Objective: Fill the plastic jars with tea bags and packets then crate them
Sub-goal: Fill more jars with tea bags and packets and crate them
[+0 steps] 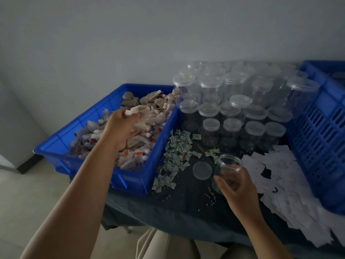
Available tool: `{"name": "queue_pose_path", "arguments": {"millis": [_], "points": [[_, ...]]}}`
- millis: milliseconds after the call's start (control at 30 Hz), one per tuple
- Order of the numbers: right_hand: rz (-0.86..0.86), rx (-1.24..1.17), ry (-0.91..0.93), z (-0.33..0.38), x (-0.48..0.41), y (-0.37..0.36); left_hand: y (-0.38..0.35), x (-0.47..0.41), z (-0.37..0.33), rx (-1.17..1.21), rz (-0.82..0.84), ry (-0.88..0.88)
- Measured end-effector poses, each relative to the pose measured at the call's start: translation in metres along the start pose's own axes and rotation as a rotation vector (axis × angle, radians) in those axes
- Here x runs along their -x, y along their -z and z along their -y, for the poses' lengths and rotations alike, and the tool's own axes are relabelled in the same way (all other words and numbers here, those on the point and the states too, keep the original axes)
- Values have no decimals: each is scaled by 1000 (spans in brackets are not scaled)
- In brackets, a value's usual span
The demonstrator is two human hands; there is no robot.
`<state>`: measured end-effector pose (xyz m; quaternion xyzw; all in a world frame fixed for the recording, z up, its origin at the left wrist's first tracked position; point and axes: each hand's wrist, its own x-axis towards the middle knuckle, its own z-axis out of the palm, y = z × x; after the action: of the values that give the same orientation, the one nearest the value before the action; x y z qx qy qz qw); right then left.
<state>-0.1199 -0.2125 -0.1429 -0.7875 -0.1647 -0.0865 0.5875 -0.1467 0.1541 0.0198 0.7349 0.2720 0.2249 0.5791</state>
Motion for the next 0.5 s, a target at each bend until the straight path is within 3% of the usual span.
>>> {"name": "queue_pose_path", "arguments": {"millis": [33, 100, 233, 333, 500], "points": [[8, -1, 5, 1, 0, 0, -3, 4, -10, 134, 77, 51], [25, -7, 13, 3, 1, 1, -16, 17, -25, 142, 201, 27], [60, 5, 41, 12, 2, 1, -68, 63, -39, -236, 502, -303], [69, 35, 56, 13, 2, 1, -117, 95, -39, -595, 621, -542], [29, 75, 65, 10, 2, 1, -157, 108, -36, -740, 680, -518]]}}
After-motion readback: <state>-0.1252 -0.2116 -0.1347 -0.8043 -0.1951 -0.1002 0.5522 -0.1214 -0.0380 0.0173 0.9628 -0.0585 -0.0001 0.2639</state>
